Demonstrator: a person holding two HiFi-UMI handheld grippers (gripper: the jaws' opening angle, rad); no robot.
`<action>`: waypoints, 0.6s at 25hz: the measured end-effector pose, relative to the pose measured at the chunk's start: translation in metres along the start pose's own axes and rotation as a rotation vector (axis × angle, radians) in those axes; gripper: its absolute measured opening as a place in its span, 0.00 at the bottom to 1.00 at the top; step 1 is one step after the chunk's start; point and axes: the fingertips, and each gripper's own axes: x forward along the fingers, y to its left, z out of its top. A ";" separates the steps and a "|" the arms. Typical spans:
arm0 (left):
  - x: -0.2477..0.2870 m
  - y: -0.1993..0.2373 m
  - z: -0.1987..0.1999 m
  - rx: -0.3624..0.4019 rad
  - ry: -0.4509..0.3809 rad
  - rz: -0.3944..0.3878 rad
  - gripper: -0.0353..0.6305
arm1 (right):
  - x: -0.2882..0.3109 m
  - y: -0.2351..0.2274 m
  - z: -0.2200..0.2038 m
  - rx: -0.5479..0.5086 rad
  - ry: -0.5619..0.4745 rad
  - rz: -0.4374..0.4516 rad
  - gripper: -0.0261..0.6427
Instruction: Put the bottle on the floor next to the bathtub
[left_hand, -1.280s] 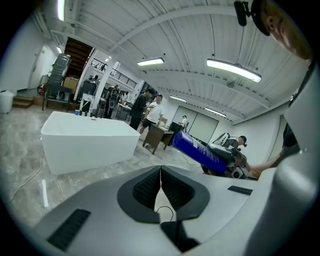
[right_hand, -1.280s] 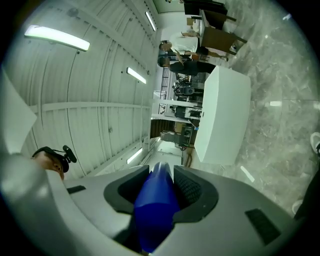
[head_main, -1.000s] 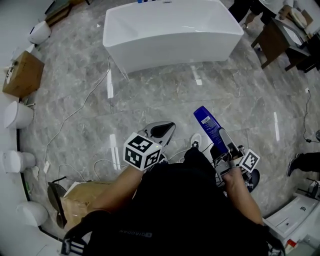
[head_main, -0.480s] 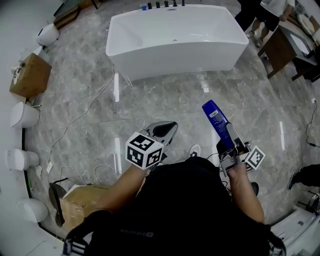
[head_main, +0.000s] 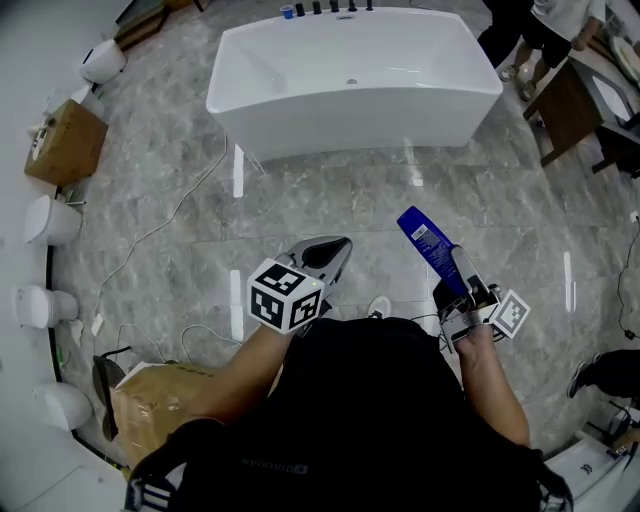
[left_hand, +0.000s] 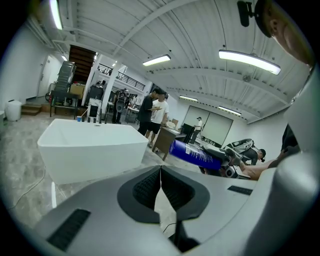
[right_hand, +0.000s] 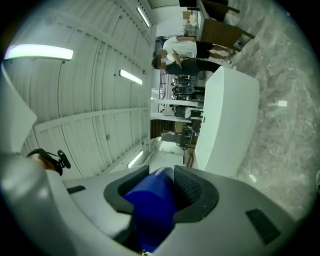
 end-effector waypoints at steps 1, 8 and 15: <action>0.005 -0.003 0.002 -0.005 -0.001 0.002 0.08 | -0.002 -0.001 0.005 0.001 0.012 0.005 0.29; 0.038 -0.020 0.010 0.015 0.018 0.009 0.08 | -0.012 -0.013 0.039 0.028 0.013 0.027 0.29; 0.043 -0.014 -0.001 -0.037 0.048 0.018 0.08 | -0.015 -0.027 0.043 0.056 0.017 -0.001 0.29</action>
